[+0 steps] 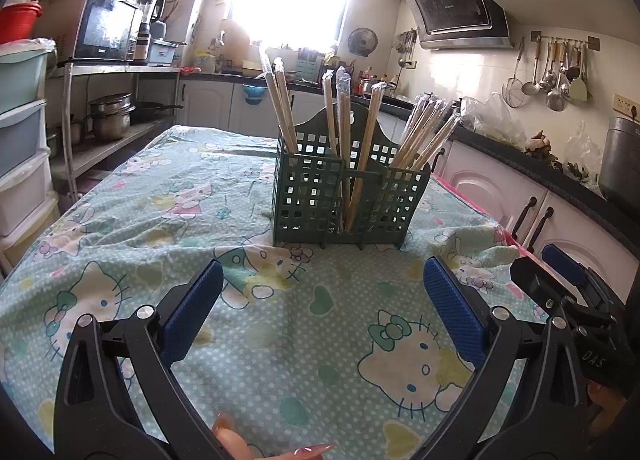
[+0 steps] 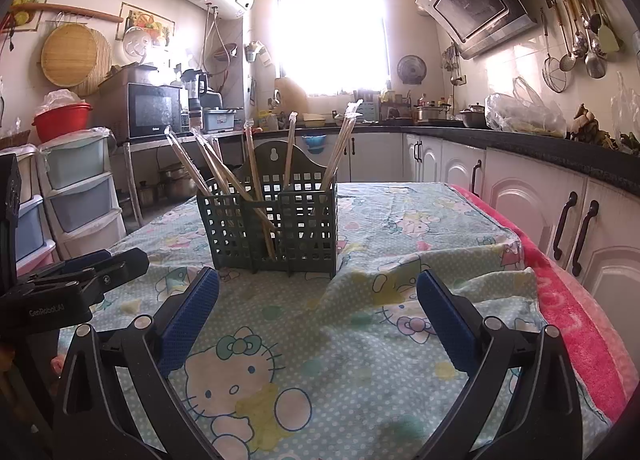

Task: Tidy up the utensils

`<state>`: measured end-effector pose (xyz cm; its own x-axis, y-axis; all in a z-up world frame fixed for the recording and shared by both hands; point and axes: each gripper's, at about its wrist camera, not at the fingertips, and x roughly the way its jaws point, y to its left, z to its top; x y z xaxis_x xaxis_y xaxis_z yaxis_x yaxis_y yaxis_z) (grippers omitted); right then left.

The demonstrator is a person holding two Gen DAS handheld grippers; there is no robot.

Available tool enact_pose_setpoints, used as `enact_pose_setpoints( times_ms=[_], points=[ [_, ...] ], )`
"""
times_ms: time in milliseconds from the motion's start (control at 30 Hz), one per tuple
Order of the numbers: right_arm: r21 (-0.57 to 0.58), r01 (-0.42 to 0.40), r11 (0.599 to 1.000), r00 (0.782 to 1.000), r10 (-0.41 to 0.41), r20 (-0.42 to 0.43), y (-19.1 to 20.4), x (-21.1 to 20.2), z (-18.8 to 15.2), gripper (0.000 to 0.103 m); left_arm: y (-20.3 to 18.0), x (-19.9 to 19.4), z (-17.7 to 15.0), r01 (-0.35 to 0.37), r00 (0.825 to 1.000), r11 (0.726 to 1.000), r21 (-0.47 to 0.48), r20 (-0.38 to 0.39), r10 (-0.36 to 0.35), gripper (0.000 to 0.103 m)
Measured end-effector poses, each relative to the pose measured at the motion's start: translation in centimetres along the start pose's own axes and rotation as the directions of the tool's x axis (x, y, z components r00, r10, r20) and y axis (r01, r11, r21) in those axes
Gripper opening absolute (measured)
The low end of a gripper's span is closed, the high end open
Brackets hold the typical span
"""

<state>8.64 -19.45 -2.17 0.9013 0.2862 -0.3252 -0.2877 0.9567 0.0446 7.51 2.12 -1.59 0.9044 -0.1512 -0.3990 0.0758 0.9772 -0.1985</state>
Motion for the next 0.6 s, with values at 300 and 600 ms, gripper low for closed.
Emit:
enact_pose_setpoints(
  times_ms=[300,600],
  points=[
    [-0.002,0.001,1.000,1.000,-0.001,-0.001,0.07,0.05,-0.03,0.096,-0.01,-0.10,0.09,-0.004,1.000,1.000,0.005,0.006,0.004,0.092],
    [0.000,0.002,1.000,1.000,-0.002,0.000,0.06,0.00,-0.05,0.096,-0.18,-0.13,0.12,-0.007,1.000,1.000,0.009,0.007,0.007,0.092]
  ],
)
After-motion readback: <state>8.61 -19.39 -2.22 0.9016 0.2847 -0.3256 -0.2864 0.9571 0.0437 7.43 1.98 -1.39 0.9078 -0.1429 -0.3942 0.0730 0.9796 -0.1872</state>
